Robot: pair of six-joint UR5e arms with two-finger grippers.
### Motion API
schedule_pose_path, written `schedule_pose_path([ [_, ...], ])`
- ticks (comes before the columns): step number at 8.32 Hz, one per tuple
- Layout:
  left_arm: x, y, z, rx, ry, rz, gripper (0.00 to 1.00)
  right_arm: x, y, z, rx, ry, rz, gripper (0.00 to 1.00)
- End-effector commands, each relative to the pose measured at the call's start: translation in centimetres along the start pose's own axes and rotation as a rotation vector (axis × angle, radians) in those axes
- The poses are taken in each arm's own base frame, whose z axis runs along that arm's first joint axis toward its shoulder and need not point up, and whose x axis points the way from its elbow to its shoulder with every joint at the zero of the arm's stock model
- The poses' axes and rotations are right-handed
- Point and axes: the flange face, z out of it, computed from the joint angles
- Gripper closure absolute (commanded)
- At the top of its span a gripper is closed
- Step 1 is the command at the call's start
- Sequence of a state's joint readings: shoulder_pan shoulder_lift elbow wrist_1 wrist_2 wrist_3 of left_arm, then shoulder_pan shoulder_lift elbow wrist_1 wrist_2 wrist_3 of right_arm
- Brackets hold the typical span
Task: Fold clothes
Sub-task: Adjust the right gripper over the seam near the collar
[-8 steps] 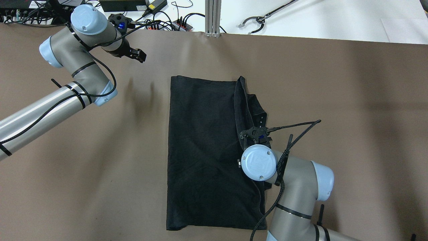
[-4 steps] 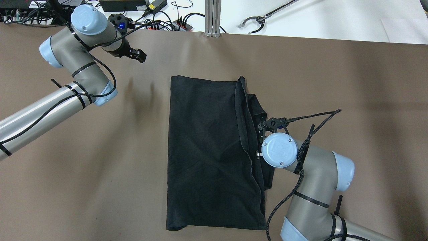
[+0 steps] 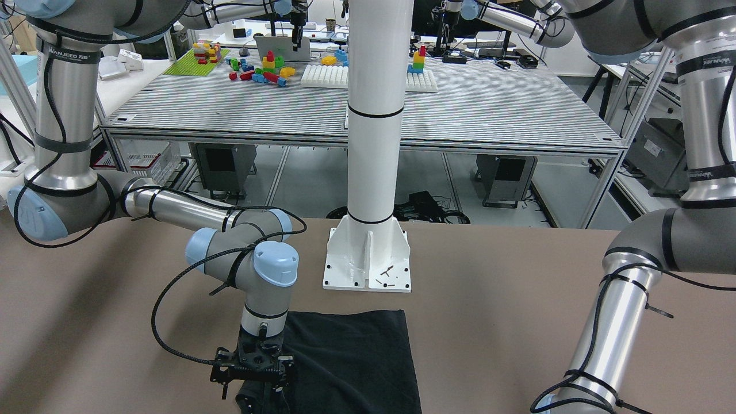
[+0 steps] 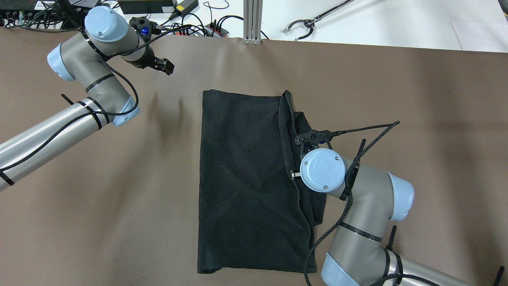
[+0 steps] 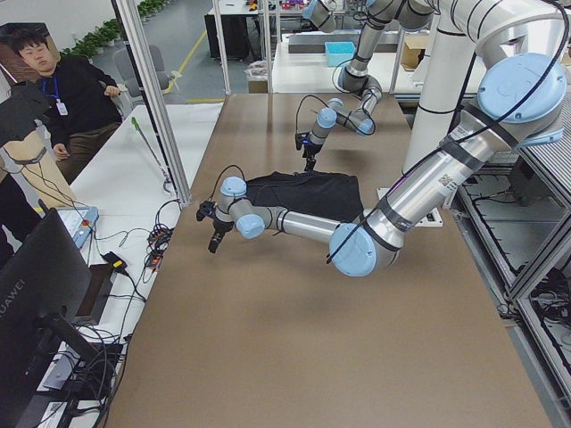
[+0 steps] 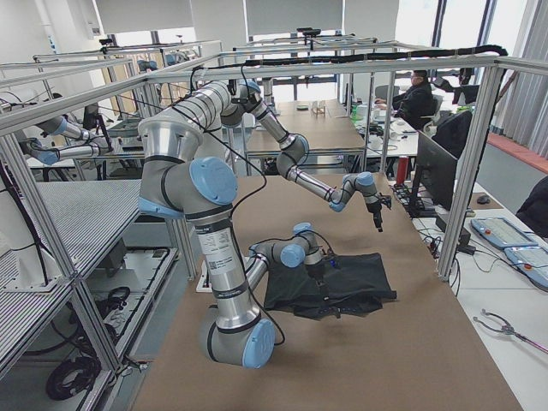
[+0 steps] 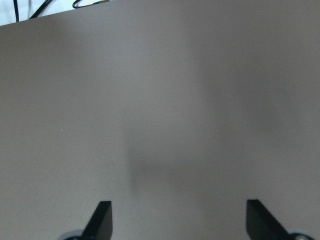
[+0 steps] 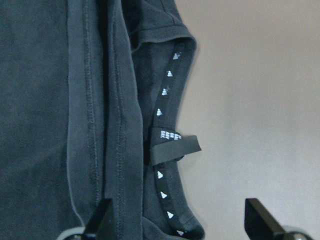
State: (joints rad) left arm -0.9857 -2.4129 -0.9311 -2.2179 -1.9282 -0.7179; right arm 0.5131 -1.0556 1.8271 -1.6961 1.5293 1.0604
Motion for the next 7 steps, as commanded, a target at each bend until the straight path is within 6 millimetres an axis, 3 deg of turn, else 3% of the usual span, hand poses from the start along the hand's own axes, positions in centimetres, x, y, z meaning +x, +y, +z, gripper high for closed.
schedule_pose_path([
  [1,0.4,0.3,0.2,-0.005,0.003,0.004,0.06,-4.5,-2.0,0.8,-0.007,0.005,0.084,0.12],
  [3,0.2,0.5,0.4,-0.007,0.001,0.003,0.06,-4.4,-0.9,2.2,0.011,-0.044,0.08,0.33],
  [5,-0.2,1.2,0.8,-0.003,0.005,0.007,0.06,-4.6,-0.6,2.2,0.008,-0.049,0.076,0.57],
  [6,-0.2,1.2,0.8,-0.004,0.006,0.007,0.06,-4.7,-0.5,2.2,0.007,-0.05,0.075,0.6],
  [7,-0.2,1.1,0.8,-0.003,0.007,0.008,0.06,-4.7,-0.4,2.2,0.006,-0.05,0.074,0.55],
])
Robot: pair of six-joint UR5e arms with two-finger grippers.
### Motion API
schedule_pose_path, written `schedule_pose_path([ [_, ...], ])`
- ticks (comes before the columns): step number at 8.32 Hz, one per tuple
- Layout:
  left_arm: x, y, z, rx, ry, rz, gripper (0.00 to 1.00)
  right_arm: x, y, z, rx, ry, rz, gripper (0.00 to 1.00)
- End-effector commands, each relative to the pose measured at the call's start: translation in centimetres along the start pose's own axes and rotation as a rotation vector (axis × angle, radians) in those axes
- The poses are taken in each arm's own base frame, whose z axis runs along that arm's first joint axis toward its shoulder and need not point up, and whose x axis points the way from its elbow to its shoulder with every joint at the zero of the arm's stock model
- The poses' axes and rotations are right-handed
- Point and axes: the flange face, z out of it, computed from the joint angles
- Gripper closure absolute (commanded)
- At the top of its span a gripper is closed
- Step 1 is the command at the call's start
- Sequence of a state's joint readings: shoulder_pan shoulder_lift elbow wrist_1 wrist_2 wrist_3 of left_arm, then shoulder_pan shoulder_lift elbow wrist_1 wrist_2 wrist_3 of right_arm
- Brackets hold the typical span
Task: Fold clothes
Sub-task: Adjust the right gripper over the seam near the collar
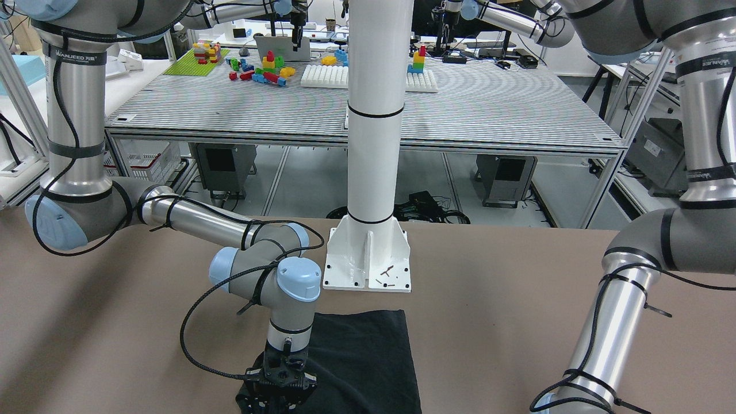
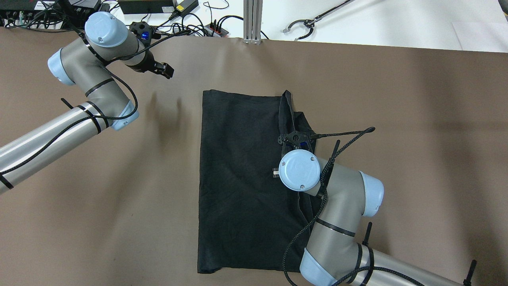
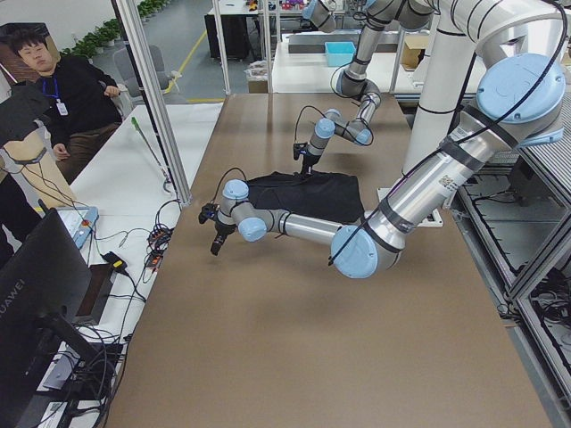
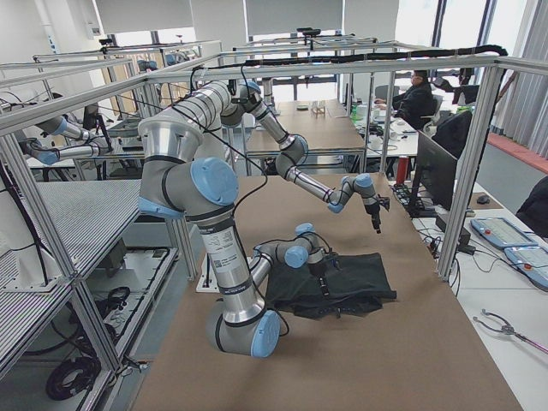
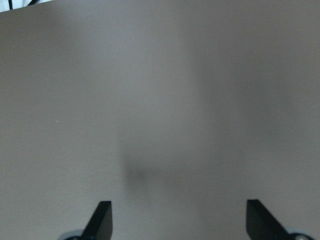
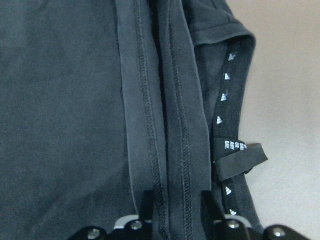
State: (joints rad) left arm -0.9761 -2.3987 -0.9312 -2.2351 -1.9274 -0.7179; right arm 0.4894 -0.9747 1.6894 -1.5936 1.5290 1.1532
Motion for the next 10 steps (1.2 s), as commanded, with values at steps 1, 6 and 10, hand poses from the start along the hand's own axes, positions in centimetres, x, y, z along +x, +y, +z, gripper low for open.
schedule_pose_path([
  [1,-0.1,0.1,0.1,-0.001,0.001,0.0,0.06,-0.5,0.7,-0.3,-0.004,-0.012,-0.009,0.48],
  [6,0.0,0.2,0.1,-0.001,0.001,0.001,0.06,-1.2,2.2,-0.3,-0.127,-0.069,-0.071,0.5],
  [10,-0.2,0.4,0.2,0.002,0.002,0.002,0.06,0.6,0.5,0.0,-0.107,-0.058,-0.157,0.75],
])
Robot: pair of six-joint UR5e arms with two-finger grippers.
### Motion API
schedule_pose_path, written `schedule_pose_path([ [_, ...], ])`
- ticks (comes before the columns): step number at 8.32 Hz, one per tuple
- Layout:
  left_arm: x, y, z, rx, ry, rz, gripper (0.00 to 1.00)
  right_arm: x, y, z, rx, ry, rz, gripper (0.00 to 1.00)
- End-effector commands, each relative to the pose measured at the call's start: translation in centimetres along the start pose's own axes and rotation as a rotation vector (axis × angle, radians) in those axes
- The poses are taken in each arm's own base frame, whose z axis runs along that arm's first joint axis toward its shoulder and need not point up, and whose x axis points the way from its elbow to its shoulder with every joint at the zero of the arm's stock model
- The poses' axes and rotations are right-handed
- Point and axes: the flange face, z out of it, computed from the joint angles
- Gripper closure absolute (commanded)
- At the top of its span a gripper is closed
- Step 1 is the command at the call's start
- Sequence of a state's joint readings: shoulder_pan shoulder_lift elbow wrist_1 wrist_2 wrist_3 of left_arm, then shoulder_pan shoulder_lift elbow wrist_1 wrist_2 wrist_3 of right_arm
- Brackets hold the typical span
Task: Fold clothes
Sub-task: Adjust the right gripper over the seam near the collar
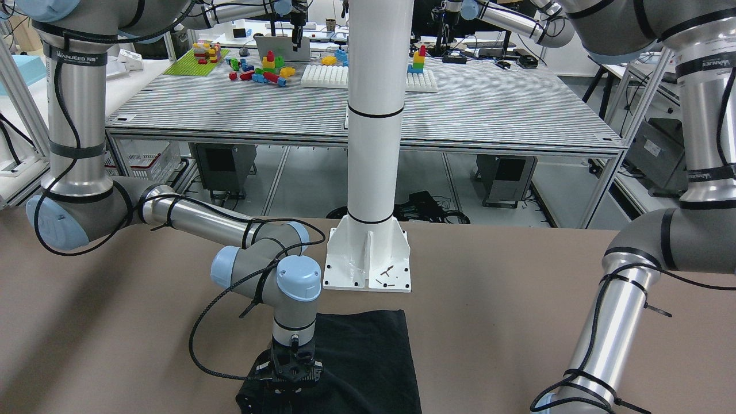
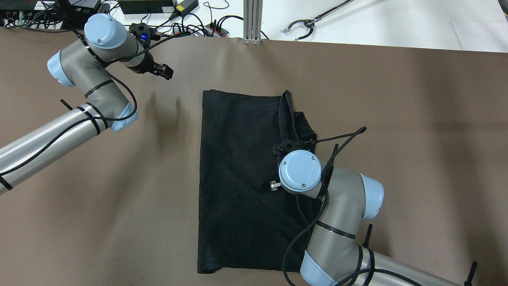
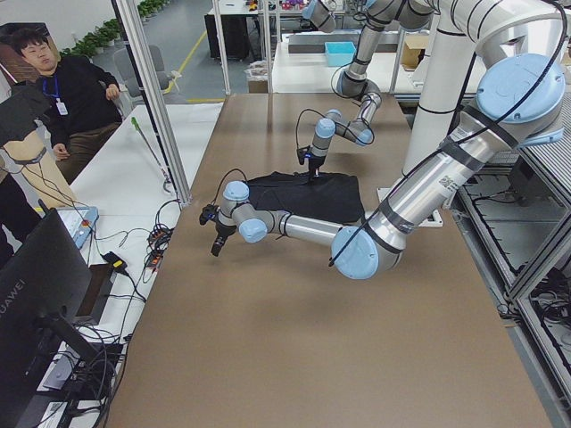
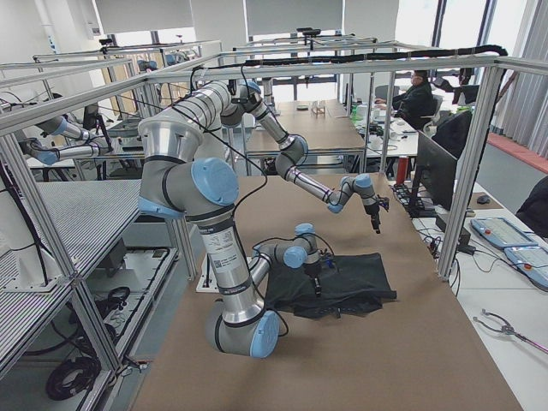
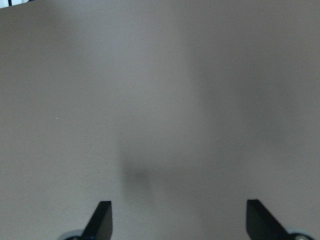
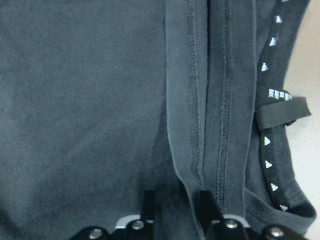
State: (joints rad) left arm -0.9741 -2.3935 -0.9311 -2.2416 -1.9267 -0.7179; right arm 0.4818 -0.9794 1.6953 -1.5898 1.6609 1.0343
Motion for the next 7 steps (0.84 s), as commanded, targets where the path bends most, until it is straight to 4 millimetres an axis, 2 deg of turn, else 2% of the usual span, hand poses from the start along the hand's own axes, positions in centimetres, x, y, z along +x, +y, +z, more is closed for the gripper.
schedule_pose_path([
  [1,0.0,0.1,0.1,0.0,0.002,0.002,0.06,2.7,-1.6,0.2,0.013,0.024,-0.038,0.75],
  [2,0.1,0.1,0.0,0.002,0.003,0.002,0.06,3.4,-2.2,0.0,0.021,0.028,-0.041,0.77],
  [3,0.1,0.1,0.0,0.003,0.004,0.003,0.06,3.8,-2.0,0.1,0.019,0.031,-0.042,0.78],
  [4,0.1,0.1,0.0,0.005,0.006,0.002,0.06,5.6,-0.6,-0.7,0.024,0.023,-0.037,0.78],
  [5,0.2,0.2,0.1,0.004,0.006,0.003,0.06,7.4,2.9,-1.7,0.015,0.007,-0.038,0.78],
  [6,0.2,0.2,0.1,0.004,0.006,0.002,0.06,7.2,6.1,-1.4,-0.006,0.001,0.019,0.86],
  [7,0.5,0.5,0.3,0.0,0.009,-0.004,0.06,5.9,7.3,-1.2,-0.018,-0.007,0.066,1.0],
])
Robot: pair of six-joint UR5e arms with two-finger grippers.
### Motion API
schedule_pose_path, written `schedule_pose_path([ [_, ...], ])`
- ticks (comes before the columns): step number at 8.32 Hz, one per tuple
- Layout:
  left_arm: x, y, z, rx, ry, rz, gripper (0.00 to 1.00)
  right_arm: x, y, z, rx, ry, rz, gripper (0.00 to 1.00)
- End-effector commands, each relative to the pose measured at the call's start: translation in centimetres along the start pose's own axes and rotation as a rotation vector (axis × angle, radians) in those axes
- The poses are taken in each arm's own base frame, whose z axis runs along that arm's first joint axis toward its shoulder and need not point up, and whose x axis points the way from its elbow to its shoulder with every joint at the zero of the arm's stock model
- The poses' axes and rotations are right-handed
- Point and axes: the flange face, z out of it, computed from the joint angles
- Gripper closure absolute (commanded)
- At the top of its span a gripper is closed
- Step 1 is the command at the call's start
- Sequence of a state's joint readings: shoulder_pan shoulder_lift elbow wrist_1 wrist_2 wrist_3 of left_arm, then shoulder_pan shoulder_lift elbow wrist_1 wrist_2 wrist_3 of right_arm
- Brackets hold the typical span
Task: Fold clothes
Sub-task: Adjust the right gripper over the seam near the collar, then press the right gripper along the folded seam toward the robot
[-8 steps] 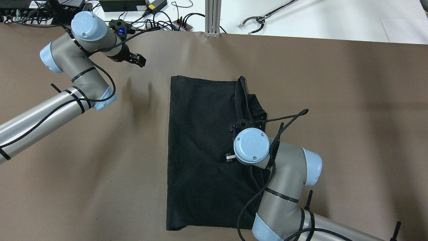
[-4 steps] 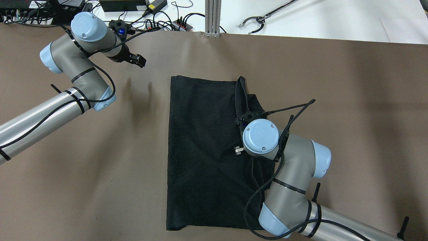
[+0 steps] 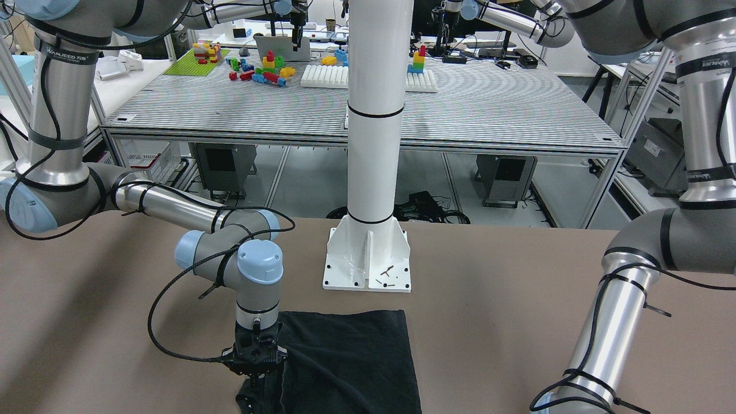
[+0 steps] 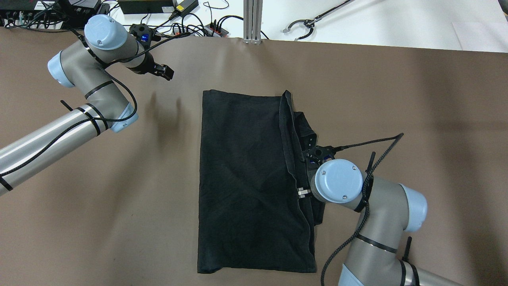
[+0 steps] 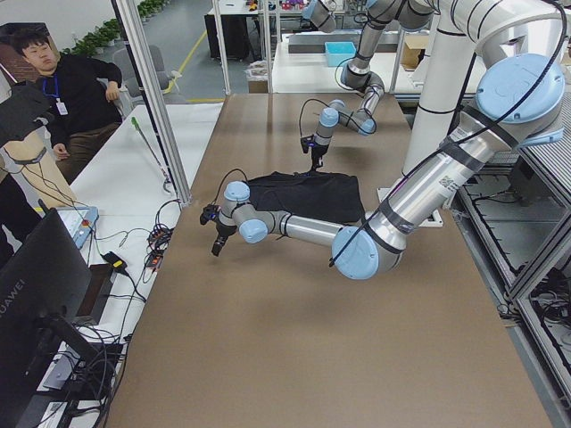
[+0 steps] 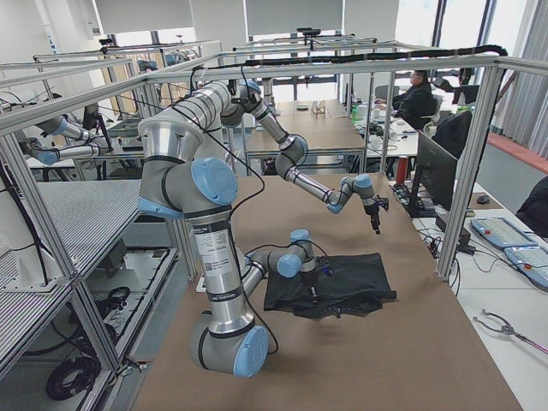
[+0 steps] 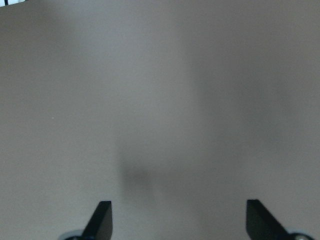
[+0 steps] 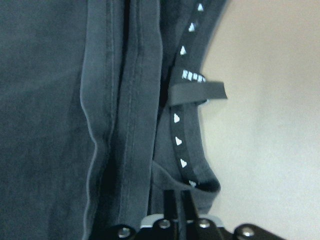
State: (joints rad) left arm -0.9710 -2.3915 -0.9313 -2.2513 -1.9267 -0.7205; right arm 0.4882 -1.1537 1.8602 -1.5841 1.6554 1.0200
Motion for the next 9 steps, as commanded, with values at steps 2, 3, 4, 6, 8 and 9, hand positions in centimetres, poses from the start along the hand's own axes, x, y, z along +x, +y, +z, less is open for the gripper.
schedule_pose_path([
  [2,0.5,0.2,0.2,-0.002,0.005,-0.005,0.06,-2.8,2.9,-1.6,-0.009,-0.054,0.07,0.72],
  [3,0.4,0.3,0.2,-0.003,0.004,-0.005,0.06,-3.6,2.1,-2.5,0.005,-0.069,0.077,0.62],
  [4,0.5,0.2,0.2,-0.002,0.005,-0.005,0.06,-4.5,1.4,-2.6,0.01,-0.074,0.079,0.61],
  [6,0.4,0.3,0.2,-0.003,0.004,-0.005,0.06,-5.8,0.6,-1.5,0.004,-0.062,0.081,0.59],
  [8,0.1,0.5,0.3,0.001,0.008,-0.003,0.06,-5.7,0.6,-0.8,-0.003,-0.048,0.082,0.72],
  [9,0.0,0.6,0.4,0.0,0.007,-0.005,0.06,-5.7,0.6,-0.9,-0.002,-0.05,0.079,0.76],
])
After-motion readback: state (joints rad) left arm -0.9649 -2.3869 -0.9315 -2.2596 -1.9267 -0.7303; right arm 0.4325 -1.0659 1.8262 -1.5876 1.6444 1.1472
